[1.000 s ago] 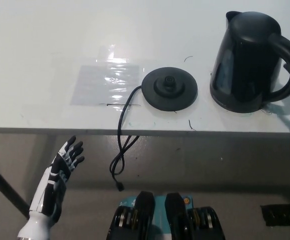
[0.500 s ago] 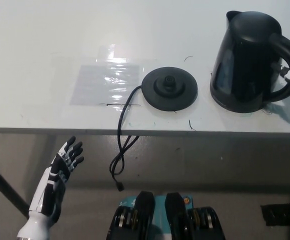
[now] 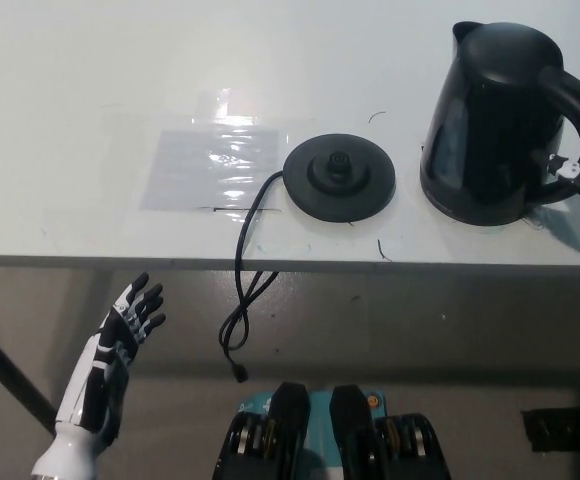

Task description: A kettle and its base are kept separately on the desk infront of the robot and the robot uses its right hand to lift the kettle by its handle and places it on its base to align it correctly.

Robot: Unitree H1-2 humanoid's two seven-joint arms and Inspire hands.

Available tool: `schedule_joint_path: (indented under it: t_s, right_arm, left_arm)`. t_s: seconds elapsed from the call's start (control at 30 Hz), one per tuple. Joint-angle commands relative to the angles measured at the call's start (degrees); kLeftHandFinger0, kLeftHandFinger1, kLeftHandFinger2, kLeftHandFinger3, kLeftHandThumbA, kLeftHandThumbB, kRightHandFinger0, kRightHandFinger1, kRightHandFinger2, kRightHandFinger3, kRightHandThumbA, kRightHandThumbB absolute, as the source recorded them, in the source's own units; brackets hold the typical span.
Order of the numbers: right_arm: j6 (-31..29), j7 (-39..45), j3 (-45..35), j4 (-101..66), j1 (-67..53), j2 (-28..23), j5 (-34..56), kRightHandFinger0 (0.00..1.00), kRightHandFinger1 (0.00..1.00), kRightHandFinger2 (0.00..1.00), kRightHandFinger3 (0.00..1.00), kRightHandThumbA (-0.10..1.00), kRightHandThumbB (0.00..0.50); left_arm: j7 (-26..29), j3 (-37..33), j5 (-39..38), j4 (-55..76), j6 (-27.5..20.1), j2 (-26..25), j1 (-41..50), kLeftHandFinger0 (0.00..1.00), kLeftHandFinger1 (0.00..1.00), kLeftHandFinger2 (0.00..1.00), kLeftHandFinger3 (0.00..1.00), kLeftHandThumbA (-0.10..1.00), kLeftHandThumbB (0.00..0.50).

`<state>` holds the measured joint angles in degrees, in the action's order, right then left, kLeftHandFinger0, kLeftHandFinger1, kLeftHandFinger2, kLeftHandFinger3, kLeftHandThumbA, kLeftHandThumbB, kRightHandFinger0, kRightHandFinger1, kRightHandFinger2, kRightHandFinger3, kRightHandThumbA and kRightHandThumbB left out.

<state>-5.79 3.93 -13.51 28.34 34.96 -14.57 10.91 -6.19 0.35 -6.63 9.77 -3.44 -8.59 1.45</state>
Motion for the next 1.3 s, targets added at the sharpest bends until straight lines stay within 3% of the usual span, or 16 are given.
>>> schedule_joint_path:
  t_s: [0.0,0.03,0.13,0.17,0.2,0.23,0.27,0.3,0.33,0.37,0.4,0.47,0.63,0.7,1.0,1.27]
  right_arm:
    - [-1.28,0.46,-0.52,0.87,3.30,-0.63,1.57,1.00,1.00,1.00,1.00,1.00,0.218]
    - [-1.25,0.52,-0.50,1.06,3.40,-0.61,1.62,1.00,1.00,1.00,1.00,1.00,0.219]
    - [-2.10,-0.79,-0.84,1.28,4.06,-0.15,1.31,1.00,1.00,1.00,1.00,1.00,0.333]
    - [-2.54,-3.80,-2.36,0.99,4.53,0.96,1.51,1.00,1.00,1.00,1.00,0.92,0.308]
    - [-2.75,-4.65,-2.97,0.79,4.66,1.35,1.73,0.77,0.72,0.73,0.92,0.76,0.259]
    - [-3.32,-5.97,-3.88,0.45,4.86,1.90,1.80,0.37,0.39,0.51,0.72,0.62,0.245]
    - [-3.77,-6.54,-4.23,0.41,4.97,2.12,1.58,0.23,0.31,0.46,0.64,0.55,0.242]
    - [-4.30,-9.04,-4.56,0.22,5.15,2.45,-0.43,0.05,0.14,0.35,0.41,0.29,0.186]
    - [-5.02,-11.66,-4.98,0.09,5.46,2.81,-2.32,0.00,0.14,0.49,0.32,-0.08,0.165]
    - [-5.21,-12.49,-5.05,0.08,5.62,2.90,-3.03,0.00,0.18,0.56,0.37,-0.10,0.171]
    - [-5.43,-14.87,-4.60,-0.35,5.81,2.87,-5.87,0.00,0.24,0.65,0.54,-0.10,0.165]
    - [-5.67,-15.44,-4.45,-0.72,5.83,2.88,-6.46,0.00,0.29,0.72,0.71,-0.10,0.156]
    - [-6.63,-14.92,-4.80,-0.32,5.95,2.80,-4.70,0.00,0.22,0.67,0.73,-0.10,0.145]
    - [-7.21,-14.28,-5.23,-0.30,6.01,2.92,-3.24,0.00,0.22,0.69,0.74,-0.10,0.159]
    - [-7.57,-14.10,-5.37,-0.50,4.82,2.99,-2.41,0.00,0.25,0.73,0.74,-0.10,0.147]
    - [-6.87,-13.36,-6.79,-1.09,6.26,4.00,1.28,0.00,0.24,0.72,0.79,-0.10,0.103]
  left_arm:
    - [-1.09,0.36,-0.34,0.92,-0.58,-1.05,-0.26,1.00,1.00,1.00,1.00,1.00,0.146]
    - [-1.13,0.36,-0.40,1.11,-0.59,-1.09,-0.11,1.00,1.00,1.00,1.00,1.00,0.136]
    - [-1.01,0.59,-0.48,0.85,-1.23,-1.14,-0.26,1.00,1.00,1.00,1.00,1.00,0.129]
    - [-1.03,0.63,-0.61,0.90,-1.00,-1.17,-0.18,1.00,1.00,1.00,1.00,1.00,0.122]
    - [-1.08,0.64,-0.68,0.78,-1.07,-1.17,-0.19,1.00,1.00,1.00,1.00,1.00,0.127]
    - [-1.19,0.63,-0.78,0.54,-1.28,-1.19,-0.27,1.00,1.00,1.00,1.00,1.00,0.129]
    - [-1.25,0.61,-0.80,0.48,-1.36,-1.21,-0.33,1.00,1.00,1.00,1.00,1.00,0.130]
    - [-1.35,0.60,-0.94,0.47,-1.47,-1.23,-0.31,1.00,1.00,1.00,1.00,1.00,0.124]
    - [-1.31,0.55,-0.82,0.61,-1.30,-1.23,-0.30,1.00,1.00,1.00,1.00,1.00,0.124]
    - [-1.31,0.55,-0.79,0.59,-1.25,-1.26,-0.36,1.00,1.00,1.00,1.00,1.00,0.129]
    - [-1.38,0.65,-1.01,0.55,-1.11,-1.38,-0.47,1.00,1.00,1.00,1.00,1.00,0.129]
    - [-1.46,0.73,-1.15,0.47,-1.33,-1.47,-0.61,1.00,1.00,1.00,1.00,1.00,0.127]
    - [-1.34,0.78,-1.14,0.51,-1.01,-1.55,-0.85,1.00,1.00,1.00,1.00,1.00,0.155]
    - [-1.50,0.80,-1.45,0.70,-0.88,-1.64,-0.79,1.00,1.00,1.00,1.00,1.00,0.136]
    - [-1.71,0.73,-1.45,0.55,-1.23,-1.67,0.14,1.00,1.00,1.00,1.00,1.00,0.138]
    - [-2.09,0.90,-1.73,0.10,-1.98,-1.67,0.63,1.00,1.00,1.00,1.00,1.00,0.116]
